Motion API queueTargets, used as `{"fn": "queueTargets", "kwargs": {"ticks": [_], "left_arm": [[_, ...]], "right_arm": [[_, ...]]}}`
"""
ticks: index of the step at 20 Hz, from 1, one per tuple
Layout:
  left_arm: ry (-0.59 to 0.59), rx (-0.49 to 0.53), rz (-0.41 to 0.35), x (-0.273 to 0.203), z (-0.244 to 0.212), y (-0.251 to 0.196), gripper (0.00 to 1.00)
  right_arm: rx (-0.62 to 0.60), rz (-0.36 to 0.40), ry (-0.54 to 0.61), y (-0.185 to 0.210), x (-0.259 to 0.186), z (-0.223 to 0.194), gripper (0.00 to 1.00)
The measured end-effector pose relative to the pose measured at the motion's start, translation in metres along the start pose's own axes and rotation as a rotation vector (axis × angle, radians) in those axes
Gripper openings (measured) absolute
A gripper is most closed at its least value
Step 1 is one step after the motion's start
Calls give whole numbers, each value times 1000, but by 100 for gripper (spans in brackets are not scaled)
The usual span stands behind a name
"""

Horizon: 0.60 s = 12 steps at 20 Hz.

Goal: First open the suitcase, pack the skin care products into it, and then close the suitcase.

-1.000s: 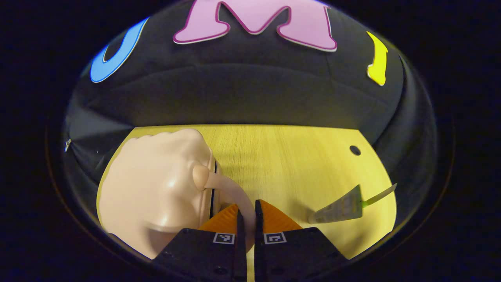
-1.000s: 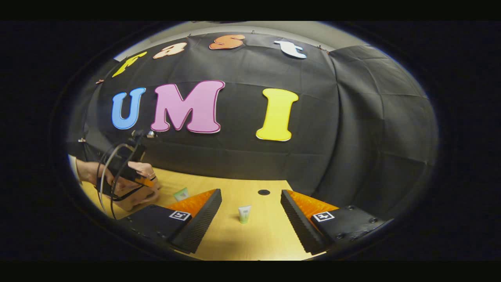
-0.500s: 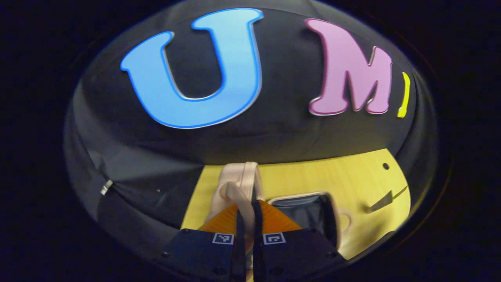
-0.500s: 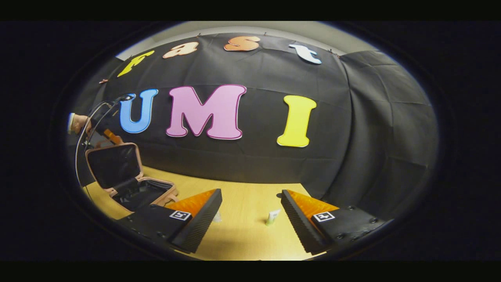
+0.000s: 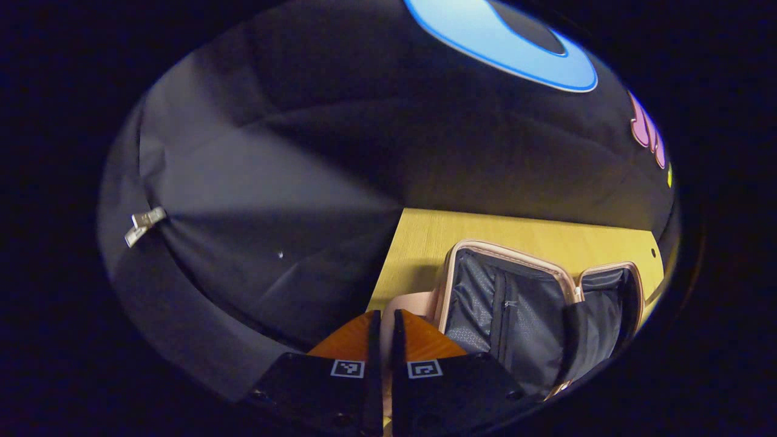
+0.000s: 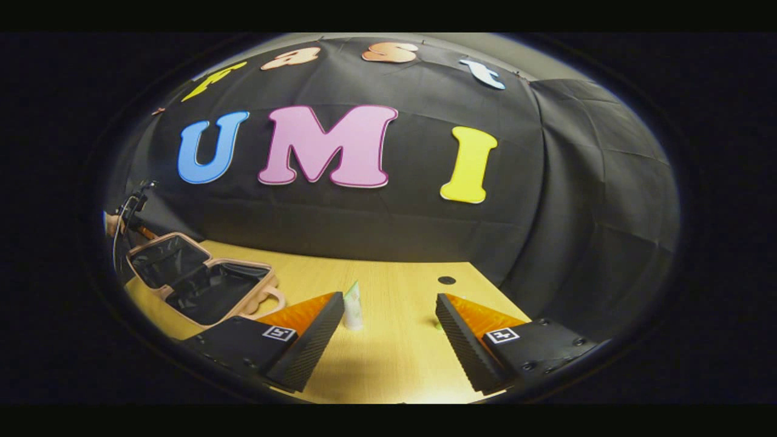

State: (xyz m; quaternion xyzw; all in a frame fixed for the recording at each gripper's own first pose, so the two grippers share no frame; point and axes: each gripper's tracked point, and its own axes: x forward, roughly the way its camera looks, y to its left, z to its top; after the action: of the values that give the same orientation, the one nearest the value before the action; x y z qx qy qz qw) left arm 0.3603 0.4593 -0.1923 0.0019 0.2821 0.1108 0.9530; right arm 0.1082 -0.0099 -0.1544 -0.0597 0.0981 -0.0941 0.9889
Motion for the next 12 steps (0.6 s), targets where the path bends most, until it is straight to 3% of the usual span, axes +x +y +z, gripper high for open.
{"fn": "queueTargets", "kwargs": {"ticks": [4, 6, 9, 12], "left_arm": [[-55, 99, 92, 5, -1, 0, 17], [-171, 73, 107, -33, 32, -3, 39], [-381, 16, 122, -120, 88, -33, 94], [-548, -19, 115, -210, 111, -90, 98]], "right_arm": [[2, -27, -2, -7, 6, -10, 97], [17, -30, -13, -15, 9, -2, 97], [16, -42, -34, -37, 11, 14, 97], [28, -55, -65, -66, 11, 37, 97]]}}
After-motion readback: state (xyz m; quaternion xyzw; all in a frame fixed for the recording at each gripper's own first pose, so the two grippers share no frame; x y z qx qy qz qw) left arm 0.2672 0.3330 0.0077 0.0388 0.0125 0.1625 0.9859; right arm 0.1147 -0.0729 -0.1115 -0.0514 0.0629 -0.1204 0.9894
